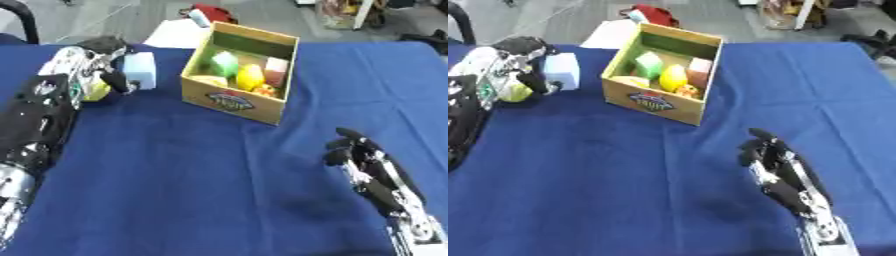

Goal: Pick up objects on the table and place them in the box.

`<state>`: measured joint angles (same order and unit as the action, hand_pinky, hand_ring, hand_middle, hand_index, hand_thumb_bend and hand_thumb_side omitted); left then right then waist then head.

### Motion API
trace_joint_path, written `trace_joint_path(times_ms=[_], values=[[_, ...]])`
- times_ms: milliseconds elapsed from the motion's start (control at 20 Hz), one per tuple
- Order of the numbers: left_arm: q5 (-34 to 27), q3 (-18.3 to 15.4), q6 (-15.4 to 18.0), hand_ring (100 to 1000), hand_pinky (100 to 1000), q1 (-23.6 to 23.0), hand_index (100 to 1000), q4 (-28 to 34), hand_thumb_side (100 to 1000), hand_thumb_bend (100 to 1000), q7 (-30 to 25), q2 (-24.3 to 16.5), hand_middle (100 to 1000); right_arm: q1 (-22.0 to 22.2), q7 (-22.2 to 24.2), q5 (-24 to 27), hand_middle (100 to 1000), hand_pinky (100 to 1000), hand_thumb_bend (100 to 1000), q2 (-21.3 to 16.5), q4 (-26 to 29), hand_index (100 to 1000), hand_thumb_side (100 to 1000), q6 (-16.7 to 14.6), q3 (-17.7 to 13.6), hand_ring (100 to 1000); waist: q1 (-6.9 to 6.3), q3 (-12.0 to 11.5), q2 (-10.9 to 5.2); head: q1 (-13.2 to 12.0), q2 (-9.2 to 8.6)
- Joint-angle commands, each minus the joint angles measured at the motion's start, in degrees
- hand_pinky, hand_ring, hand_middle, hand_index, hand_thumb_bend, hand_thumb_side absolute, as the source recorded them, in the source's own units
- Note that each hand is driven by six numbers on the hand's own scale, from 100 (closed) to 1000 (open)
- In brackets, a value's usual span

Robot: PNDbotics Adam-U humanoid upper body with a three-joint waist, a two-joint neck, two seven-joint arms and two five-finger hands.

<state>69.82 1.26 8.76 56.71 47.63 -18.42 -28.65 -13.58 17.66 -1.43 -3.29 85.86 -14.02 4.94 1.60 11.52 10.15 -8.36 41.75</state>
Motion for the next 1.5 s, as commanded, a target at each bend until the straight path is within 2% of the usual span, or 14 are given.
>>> trace_joint_path(times_ms=[50, 200, 300, 450, 550, 750, 900, 950, 1000, 1150, 1300, 1450, 1500], values=[[-1.4, 1.2, 1.8, 535, 692, 2.2, 745, 8.4, 215, 165, 0.6, -3.6, 534, -0.3, -0.3, -0.1, 660, 643, 100, -0.8, 0.7, 894, 412, -0.1, -0.5, 643, 0.15, -0.3, -0.57, 0.4, -0.03], [-1.7, 2.5, 2.2, 545, 698, 3.5, 752, 13.0, 214, 184, 0.0, -2.7, 544, -0.3, -0.1, -0.1, 660, 643, 100, -0.8, 0.7, 894, 416, 0.0, -0.3, 643, -0.16, -0.5, -0.74, 0.3, -0.02], [-0.6, 3.1, 1.7, 549, 698, 4.6, 756, 12.7, 211, 170, 0.6, 0.0, 548, -0.3, 0.2, 0.0, 660, 643, 100, -0.6, 0.7, 894, 415, 0.0, 0.0, 643, -0.14, -0.2, -0.86, 0.1, -0.15], [2.8, 3.3, 0.6, 560, 701, 6.0, 767, 9.1, 211, 161, 3.9, 5.2, 560, -0.4, 0.6, 0.1, 659, 643, 100, -0.3, 0.7, 894, 416, 0.0, 0.3, 643, 0.14, 0.9, -0.76, -0.6, -0.49], [5.7, 3.1, -0.4, 600, 720, 6.5, 791, 6.2, 211, 153, 7.0, 8.6, 597, -0.5, 0.8, 0.2, 659, 643, 100, -0.1, 0.6, 894, 419, 0.0, 0.6, 643, 0.27, 1.7, -0.55, -1.2, -0.57], [10.8, 2.5, -3.1, 662, 746, 6.4, 838, 1.0, 215, 166, 13.1, 13.2, 665, -0.7, 1.3, 0.4, 659, 643, 100, 0.4, 0.6, 894, 423, 0.1, 1.2, 643, 0.46, 3.2, -0.05, -1.8, -0.69], [13.4, 2.2, -4.8, 727, 775, 6.0, 887, -1.4, 222, 218, 15.9, 14.7, 742, -0.8, 1.4, 0.5, 659, 643, 100, 0.5, 0.6, 894, 425, 0.1, 1.3, 642, 0.53, 3.9, 0.2, -2.2, -0.73], [14.0, 2.0, -5.5, 771, 801, 5.9, 942, -1.8, 221, 292, 16.6, 14.8, 815, -0.8, 1.4, 0.5, 659, 643, 100, 0.5, 0.6, 894, 426, 0.1, 1.3, 642, 0.53, 4.0, 0.24, -2.2, -0.73], [14.5, 1.8, -6.5, 787, 810, 5.8, 957, -2.0, 218, 319, 17.5, 14.8, 839, -0.8, 1.4, 0.5, 659, 643, 100, 0.5, 0.6, 894, 426, 0.1, 1.3, 642, 0.53, 4.0, 0.26, -2.2, -0.73], [14.8, 1.3, -9.5, 838, 845, 5.6, 1000, -2.0, 402, 360, 20.7, 14.6, 918, -0.9, 1.4, 0.5, 658, 643, 100, 0.5, 0.6, 894, 426, 0.1, 1.3, 641, 0.51, 4.0, 0.26, -2.1, -0.74], [11.8, 0.9, -10.9, 846, 847, 5.6, 1000, -0.9, 523, 379, 24.8, 13.7, 939, -0.8, 1.4, 0.5, 658, 643, 100, 0.4, 0.6, 894, 424, 0.1, 1.2, 641, 0.43, 3.7, 0.16, -1.9, -0.75], [7.6, 1.4, -10.2, 846, 847, 5.5, 1000, 0.4, 583, 364, 26.2, 12.3, 937, -0.8, 1.4, 0.4, 658, 643, 100, 0.3, 0.6, 894, 420, 0.1, 1.1, 641, 0.35, 3.3, -0.02, -1.7, -0.7], [6.3, 1.6, -9.6, 840, 842, 5.5, 1000, 0.9, 573, 351, 25.8, 11.7, 929, -0.8, 1.4, 0.4, 658, 643, 100, 0.3, 0.6, 894, 419, 0.1, 1.1, 641, 0.34, 3.1, -0.08, -1.6, -0.71]])
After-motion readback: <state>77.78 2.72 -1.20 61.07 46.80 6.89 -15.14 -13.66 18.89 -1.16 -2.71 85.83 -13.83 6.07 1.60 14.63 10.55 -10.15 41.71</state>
